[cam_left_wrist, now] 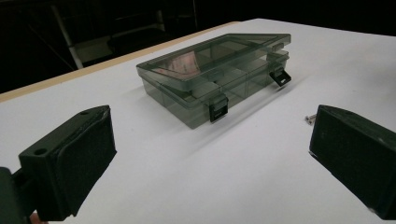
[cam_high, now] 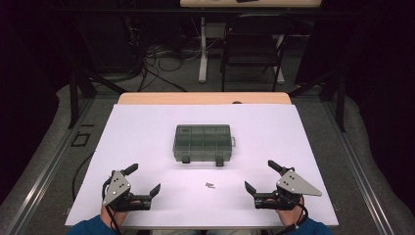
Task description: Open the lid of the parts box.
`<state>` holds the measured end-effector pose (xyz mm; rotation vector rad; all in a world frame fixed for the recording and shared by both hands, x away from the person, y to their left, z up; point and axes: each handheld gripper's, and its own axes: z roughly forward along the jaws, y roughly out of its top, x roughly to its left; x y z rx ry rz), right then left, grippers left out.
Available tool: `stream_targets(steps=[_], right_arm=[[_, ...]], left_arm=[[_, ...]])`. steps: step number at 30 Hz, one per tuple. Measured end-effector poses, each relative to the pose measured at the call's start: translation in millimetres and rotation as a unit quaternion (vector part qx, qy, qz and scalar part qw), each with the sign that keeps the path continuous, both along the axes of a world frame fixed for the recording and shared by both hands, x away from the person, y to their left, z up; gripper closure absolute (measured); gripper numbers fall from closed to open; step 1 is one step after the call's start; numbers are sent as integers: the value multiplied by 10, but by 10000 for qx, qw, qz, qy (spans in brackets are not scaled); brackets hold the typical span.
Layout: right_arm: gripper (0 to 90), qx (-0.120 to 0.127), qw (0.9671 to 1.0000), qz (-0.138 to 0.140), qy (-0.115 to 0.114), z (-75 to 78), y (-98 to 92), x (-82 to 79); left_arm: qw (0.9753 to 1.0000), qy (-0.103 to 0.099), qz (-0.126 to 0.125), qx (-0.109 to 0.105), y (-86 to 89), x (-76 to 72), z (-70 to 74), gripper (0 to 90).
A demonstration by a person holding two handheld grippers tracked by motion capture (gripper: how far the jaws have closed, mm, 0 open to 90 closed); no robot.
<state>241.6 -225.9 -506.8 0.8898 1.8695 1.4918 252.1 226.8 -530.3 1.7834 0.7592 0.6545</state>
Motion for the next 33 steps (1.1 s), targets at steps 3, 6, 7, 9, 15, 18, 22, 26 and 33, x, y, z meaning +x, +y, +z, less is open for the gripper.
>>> stream_targets(steps=[3,6,7,9,15,18,22,26,33], right_arm=[[0,6,10000,-13,-24,1,1,-3],[0,-3,10000,-14,-17,3,-10,-2],[0,-16,10000,-36,-31,5,-9,1],[0,-19,10000,-50,-53,5,-6,12],[0,-61,9999,-105,-41,7,1,37],[0,-75,9999,-123,-67,14,6,55],[0,-90,9998,-167,-20,18,-1,76],[0,-75,9998,-162,-11,27,-7,121],[0,-179,9998,-23,30,27,49,232]], left_arm=[[10000,-4,-7,4,-2,-2,3,0],[10000,12,-29,17,-7,10,1,0],[10000,7,-25,13,-9,11,1,0],[10000,-24,-24,8,-11,15,3,0],[10000,-44,-31,30,-25,28,11,0],[10000,-15,-31,53,-53,72,9,0],[9999,34,-16,114,-83,106,11,0],[9999,31,-36,129,-117,150,14,0],[9998,97,-85,133,-178,236,15,0]])
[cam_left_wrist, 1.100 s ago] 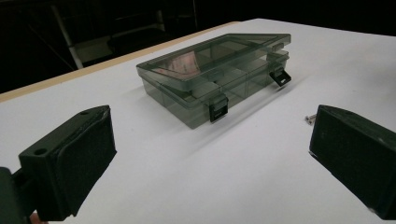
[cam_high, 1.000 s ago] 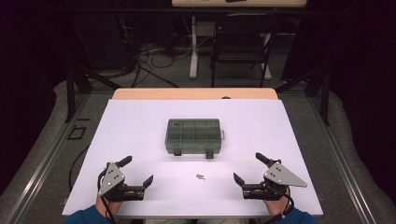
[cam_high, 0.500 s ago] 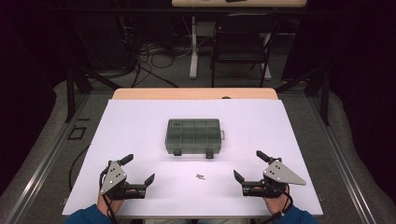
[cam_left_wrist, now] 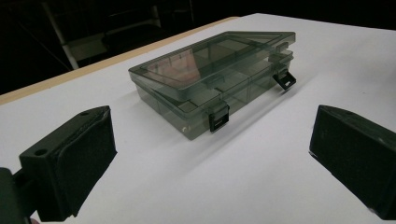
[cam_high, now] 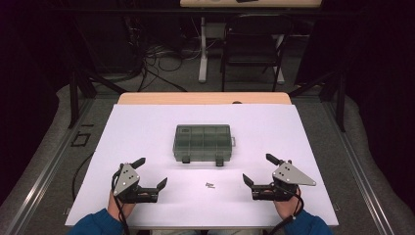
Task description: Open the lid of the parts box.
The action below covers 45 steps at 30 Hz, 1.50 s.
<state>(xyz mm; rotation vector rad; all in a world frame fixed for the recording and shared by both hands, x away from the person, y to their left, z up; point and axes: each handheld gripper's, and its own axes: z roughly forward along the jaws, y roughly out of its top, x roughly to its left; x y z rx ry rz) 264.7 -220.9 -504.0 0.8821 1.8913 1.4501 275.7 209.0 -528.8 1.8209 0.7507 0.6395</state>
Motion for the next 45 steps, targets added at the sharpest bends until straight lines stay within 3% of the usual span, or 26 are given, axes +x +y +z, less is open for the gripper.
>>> stream_targets(steps=[5,20,45], right_arm=[[0,-205,9996,111,134,-3,58,120],[0,-379,9987,248,228,10,135,337],[0,-856,9926,518,685,-136,382,747]], left_arm=[[10000,36,-53,26,-36,72,15,0],[10000,61,-49,28,-126,247,52,0],[9981,412,-145,424,-370,699,-64,0]])
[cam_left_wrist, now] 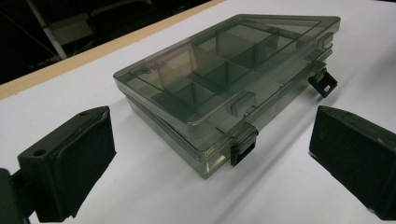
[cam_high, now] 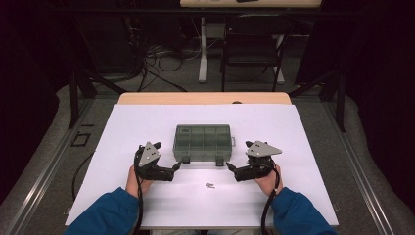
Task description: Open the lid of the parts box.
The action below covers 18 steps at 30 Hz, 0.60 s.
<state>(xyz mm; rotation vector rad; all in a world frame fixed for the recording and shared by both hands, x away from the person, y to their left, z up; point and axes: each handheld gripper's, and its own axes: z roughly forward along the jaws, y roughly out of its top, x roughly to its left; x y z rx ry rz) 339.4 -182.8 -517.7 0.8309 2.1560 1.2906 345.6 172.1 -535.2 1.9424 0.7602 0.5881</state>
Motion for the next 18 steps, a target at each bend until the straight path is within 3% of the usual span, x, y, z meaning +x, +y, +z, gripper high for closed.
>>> stream_targets(steps=[18], right_arm=[[28,-467,9987,50,201,-191,181,293]], left_arm=[[9996,210,-12,180,-76,209,-132,52]])
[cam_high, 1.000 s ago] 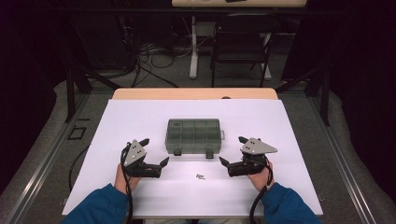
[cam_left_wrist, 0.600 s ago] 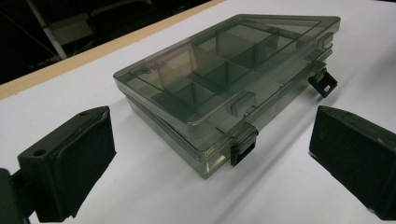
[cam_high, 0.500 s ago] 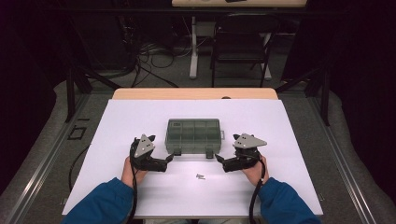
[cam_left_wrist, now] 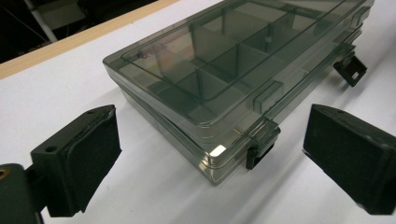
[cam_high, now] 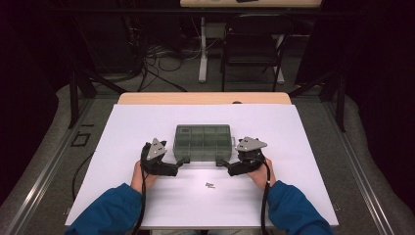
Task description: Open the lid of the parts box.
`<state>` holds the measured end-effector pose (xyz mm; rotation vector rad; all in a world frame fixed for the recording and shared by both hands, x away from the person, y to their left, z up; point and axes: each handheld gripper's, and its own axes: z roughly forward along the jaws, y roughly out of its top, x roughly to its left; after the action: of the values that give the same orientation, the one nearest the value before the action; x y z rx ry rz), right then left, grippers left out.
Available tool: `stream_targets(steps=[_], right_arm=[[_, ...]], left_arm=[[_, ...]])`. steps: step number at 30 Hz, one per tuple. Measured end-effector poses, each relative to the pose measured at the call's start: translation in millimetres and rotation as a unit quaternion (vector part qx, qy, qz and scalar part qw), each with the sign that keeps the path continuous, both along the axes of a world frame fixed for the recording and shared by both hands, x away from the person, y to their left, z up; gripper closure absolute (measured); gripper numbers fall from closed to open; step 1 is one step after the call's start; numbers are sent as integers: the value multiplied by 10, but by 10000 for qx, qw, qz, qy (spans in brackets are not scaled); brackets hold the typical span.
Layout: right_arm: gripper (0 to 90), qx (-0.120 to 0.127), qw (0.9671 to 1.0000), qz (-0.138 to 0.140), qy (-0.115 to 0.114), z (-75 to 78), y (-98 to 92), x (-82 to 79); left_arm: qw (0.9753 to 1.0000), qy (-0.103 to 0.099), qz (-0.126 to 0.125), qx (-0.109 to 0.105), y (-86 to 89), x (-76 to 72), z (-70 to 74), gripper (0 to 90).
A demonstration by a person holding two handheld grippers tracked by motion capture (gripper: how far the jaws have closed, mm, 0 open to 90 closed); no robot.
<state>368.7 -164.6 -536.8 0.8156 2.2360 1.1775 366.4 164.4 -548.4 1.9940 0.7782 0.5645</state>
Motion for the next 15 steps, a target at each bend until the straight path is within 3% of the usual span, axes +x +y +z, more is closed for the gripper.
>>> stream_targets(steps=[7,15], right_arm=[[111,-143,9999,-5,-31,-47,26,45],[172,-234,9997,-33,-109,-80,34,70]], left_arm=[[10000,16,-17,50,-24,37,-37,148],[9999,32,-16,105,-32,52,-56,189]])
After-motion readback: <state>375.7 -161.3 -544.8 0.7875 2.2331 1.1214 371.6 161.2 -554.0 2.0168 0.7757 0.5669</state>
